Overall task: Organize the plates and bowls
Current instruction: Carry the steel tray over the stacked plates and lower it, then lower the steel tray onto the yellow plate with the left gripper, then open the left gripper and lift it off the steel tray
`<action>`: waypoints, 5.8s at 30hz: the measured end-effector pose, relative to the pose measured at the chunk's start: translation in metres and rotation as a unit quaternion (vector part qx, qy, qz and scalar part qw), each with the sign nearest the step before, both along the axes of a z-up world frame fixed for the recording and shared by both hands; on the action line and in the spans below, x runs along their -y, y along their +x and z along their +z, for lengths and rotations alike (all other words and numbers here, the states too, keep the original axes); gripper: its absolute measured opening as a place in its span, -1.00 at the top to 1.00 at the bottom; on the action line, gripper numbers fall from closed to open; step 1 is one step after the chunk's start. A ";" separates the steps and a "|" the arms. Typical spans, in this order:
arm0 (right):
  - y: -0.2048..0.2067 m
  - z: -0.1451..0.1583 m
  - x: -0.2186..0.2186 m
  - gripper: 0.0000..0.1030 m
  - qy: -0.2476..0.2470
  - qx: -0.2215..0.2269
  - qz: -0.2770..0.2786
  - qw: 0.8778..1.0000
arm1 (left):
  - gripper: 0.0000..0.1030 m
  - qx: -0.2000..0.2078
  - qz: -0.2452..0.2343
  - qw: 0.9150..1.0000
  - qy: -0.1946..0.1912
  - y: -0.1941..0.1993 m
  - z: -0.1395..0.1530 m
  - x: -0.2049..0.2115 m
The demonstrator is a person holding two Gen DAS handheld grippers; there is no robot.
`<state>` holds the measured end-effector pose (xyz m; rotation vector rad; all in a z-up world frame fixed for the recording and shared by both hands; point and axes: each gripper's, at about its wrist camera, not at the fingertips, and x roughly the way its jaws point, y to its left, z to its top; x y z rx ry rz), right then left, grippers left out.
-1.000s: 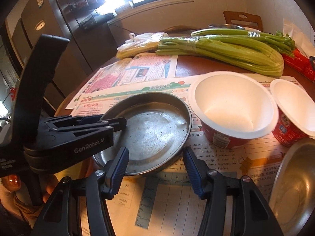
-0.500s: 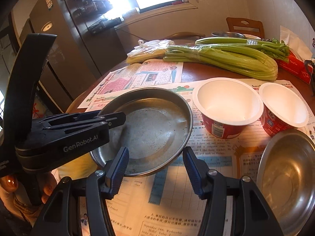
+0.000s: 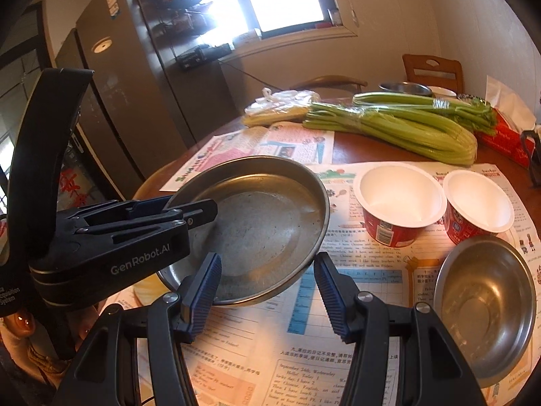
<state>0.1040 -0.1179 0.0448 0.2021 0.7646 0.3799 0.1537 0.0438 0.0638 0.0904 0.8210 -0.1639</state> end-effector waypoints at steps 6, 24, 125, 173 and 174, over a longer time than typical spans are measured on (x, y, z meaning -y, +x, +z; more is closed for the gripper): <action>-0.005 0.010 -0.011 -0.12 -0.003 0.012 0.015 1.000 | 0.26 0.014 0.014 1.000 -0.002 -0.011 0.012 -0.013; -0.012 0.039 -0.057 -0.12 -0.001 0.052 0.075 0.996 | 0.22 0.037 0.063 0.997 -0.006 -0.034 0.033 -0.068; 0.009 -0.050 -0.075 -0.13 -0.007 -0.035 0.107 0.994 | -0.05 -0.017 0.160 0.970 -0.184 -0.060 -0.070 -0.129; 0.055 -0.056 -0.030 -0.26 0.006 -0.031 0.056 0.998 | -0.08 -0.035 0.179 0.971 -0.155 -0.003 -0.078 -0.090; 0.053 -0.054 -0.026 -0.26 0.005 -0.026 0.052 0.998 | -0.08 -0.029 0.180 0.971 -0.151 -0.005 -0.075 -0.090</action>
